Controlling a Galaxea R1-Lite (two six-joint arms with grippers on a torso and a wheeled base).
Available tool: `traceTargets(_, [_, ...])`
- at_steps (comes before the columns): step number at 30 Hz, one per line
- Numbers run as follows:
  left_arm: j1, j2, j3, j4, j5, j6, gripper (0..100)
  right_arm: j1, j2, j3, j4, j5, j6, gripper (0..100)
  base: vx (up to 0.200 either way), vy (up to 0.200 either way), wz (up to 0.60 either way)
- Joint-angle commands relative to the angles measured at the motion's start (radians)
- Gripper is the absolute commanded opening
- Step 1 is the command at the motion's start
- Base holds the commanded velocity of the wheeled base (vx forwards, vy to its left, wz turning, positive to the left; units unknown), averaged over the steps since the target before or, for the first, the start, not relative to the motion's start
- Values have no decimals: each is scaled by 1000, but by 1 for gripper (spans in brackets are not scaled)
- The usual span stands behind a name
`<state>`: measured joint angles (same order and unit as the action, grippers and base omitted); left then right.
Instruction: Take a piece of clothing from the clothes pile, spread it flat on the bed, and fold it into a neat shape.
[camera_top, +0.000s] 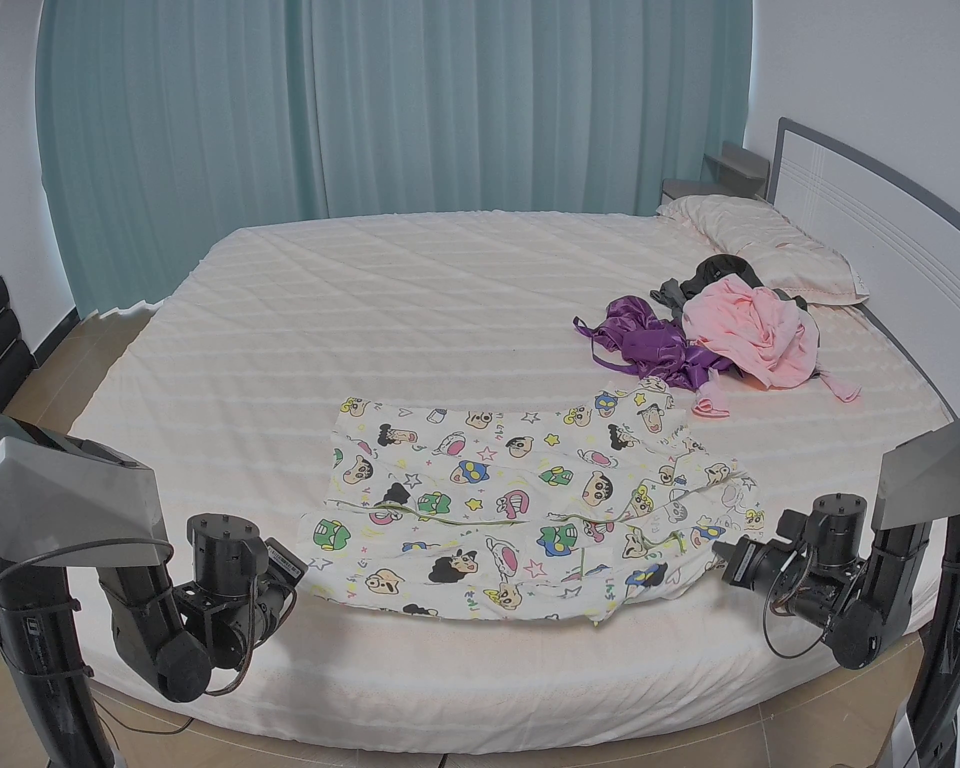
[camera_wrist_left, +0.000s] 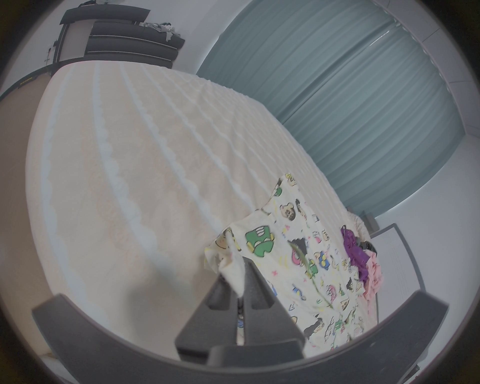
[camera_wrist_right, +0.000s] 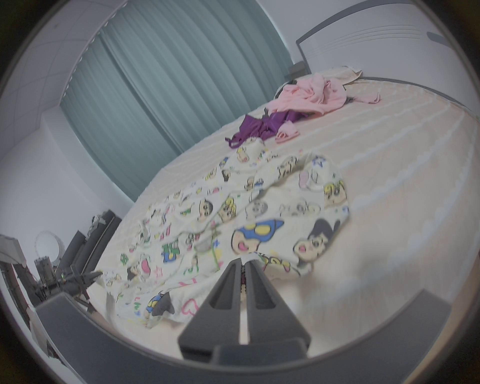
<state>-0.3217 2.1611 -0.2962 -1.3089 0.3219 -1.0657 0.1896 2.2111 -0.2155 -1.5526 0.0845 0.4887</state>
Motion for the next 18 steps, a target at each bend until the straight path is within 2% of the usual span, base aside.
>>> traceTargets(1, [4,11,-43,-33,9,1,0,-25,44,-119,0,-3,10,0,0,0,0])
traceTargets(11, [49,108,-143,-35,9,0,0,-33,141,-447,172,-3,14,0,0,0,0])
traceTargets(18, [53,168,-182,-33,11,1,0,-25,188,-518,213,-2,13,0,0,0,0])
